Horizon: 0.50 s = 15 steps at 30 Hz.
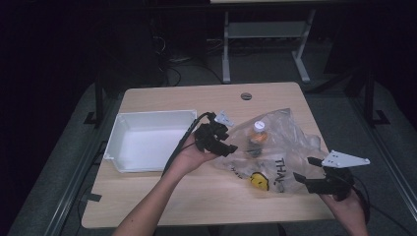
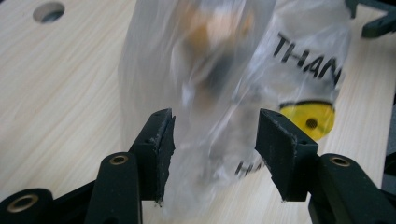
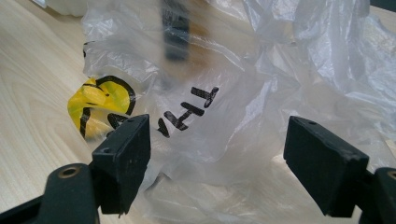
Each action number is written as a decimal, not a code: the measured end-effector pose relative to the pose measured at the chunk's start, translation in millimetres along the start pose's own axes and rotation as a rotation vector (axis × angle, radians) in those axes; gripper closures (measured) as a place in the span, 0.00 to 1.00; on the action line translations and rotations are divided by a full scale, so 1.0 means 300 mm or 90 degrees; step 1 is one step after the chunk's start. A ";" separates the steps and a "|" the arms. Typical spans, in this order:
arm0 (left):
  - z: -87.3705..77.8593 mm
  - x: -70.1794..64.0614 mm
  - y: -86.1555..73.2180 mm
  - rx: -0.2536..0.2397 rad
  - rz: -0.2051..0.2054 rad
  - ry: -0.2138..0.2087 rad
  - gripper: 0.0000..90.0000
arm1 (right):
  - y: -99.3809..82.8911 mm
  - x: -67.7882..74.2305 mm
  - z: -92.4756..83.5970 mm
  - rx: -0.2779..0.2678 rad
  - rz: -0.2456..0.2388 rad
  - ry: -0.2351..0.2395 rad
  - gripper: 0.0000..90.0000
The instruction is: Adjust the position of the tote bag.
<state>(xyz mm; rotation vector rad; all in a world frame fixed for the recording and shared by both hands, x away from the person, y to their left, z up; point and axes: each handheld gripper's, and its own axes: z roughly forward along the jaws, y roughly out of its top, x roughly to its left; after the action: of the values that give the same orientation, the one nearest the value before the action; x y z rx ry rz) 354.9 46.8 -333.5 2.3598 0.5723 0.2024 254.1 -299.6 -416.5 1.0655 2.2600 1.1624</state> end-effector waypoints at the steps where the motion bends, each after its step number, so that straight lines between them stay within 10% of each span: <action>1: 0.001 -0.001 0.012 -0.001 0.002 -0.001 0.49 | 0.000 0.000 0.000 0.000 0.000 0.000 0.25; 15: 0.081 0.024 0.125 0.011 0.013 -0.023 0.46 | -0.005 -0.010 -0.007 -0.006 0.003 -0.005 0.25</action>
<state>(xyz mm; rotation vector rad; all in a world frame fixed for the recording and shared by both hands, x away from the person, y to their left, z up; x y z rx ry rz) 381.5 10.9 -326.9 2.3816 0.5353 0.1638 253.9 -303.5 -416.4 1.0699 2.2452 1.1683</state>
